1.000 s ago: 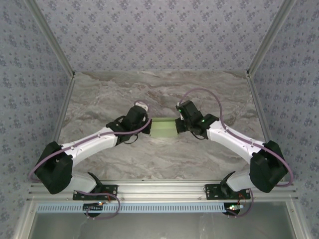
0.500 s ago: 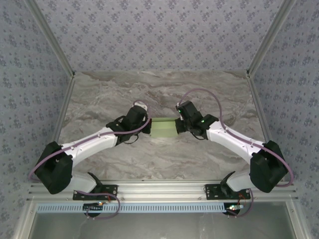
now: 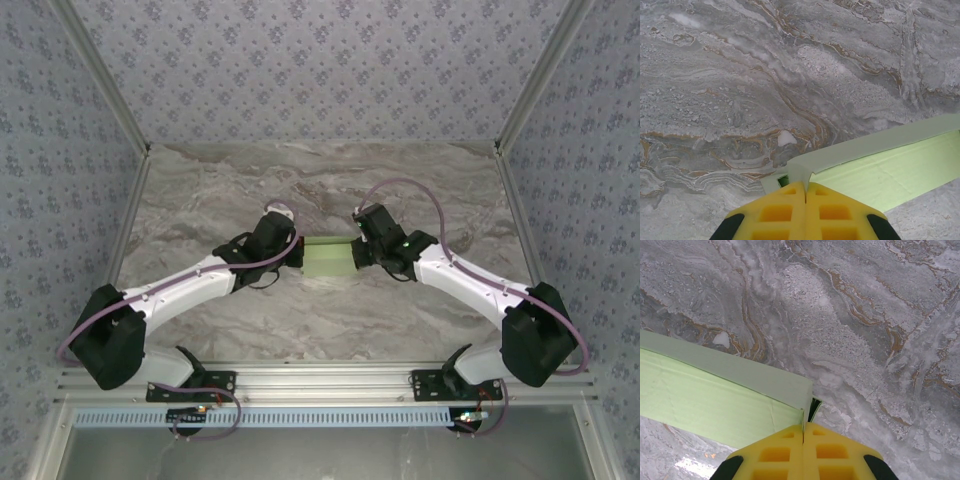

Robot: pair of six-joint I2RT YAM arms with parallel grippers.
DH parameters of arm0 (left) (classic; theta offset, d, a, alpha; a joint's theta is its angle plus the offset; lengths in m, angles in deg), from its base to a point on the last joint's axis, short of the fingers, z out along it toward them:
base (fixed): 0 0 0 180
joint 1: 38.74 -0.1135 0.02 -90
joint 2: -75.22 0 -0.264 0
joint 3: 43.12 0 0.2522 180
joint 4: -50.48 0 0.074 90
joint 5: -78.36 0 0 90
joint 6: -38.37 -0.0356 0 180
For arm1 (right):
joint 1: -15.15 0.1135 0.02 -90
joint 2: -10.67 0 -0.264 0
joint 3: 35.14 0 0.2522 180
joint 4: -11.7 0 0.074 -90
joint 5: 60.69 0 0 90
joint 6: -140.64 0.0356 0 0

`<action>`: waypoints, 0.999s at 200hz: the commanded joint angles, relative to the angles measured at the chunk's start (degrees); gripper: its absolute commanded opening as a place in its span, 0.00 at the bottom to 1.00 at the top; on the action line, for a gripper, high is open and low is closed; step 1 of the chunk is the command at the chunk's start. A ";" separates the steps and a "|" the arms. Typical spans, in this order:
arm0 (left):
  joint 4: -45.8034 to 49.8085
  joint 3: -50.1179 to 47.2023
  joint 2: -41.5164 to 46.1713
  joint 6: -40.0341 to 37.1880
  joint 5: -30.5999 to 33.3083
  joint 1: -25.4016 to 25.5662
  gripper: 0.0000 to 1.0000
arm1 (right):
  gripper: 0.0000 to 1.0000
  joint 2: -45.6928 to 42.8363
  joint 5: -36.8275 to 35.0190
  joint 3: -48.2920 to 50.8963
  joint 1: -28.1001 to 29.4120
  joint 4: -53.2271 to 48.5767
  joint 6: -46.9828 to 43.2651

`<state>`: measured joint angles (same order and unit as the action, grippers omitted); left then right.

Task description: Fold the paper box

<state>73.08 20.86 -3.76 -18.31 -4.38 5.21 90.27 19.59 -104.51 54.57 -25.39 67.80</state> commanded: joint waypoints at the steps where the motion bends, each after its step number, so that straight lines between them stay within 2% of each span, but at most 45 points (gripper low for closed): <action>1: -2.44 0.08 0.72 1.22 -1.70 0.70 0.00 | 0.01 -0.79 0.21 0.86 0.83 -0.01 0.06; 62: -2.07 -1.08 0.61 1.27 -0.04 1.07 0.00 | 0.01 -0.67 0.04 0.88 0.67 0.20 0.06; 138: -5.75 -7.05 0.93 1.19 4.55 4.56 0.00 | 0.01 -1.52 -0.89 2.60 0.65 0.56 -0.68; 200: -10.51 -12.96 -0.15 -0.27 9.39 7.02 0.00 | 0.02 -4.43 -3.49 9.62 1.88 5.51 -2.57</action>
<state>60.69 11.53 -2.67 -18.13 4.72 10.98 86.94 17.69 -98.42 55.70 -20.41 66.67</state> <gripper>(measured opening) 0.040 0.061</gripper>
